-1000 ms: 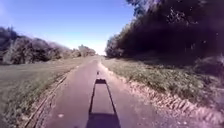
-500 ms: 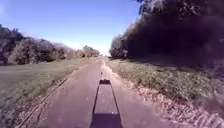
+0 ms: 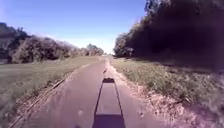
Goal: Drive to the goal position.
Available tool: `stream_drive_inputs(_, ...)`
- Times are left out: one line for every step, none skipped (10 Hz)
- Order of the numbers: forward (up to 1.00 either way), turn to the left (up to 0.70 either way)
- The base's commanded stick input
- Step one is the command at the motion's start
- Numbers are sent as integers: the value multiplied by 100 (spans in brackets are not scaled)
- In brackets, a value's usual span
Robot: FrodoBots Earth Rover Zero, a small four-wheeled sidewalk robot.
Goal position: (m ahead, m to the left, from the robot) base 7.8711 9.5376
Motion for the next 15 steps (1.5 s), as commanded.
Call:
stream_drive_inputs(85, 0)
stream_drive_inputs(85, 0)
stream_drive_inputs(85, 0)
stream_drive_inputs(85, 0)
stream_drive_inputs(85, -1)
stream_drive_inputs(85, -3)
stream_drive_inputs(85, -3)
stream_drive_inputs(85, -14)
stream_drive_inputs(85, -34)
stream_drive_inputs(85, -31)
stream_drive_inputs(85, -21)
stream_drive_inputs(85, -1)
stream_drive_inputs(85, 0)
stream_drive_inputs(85, 0)
stream_drive_inputs(85, 0)
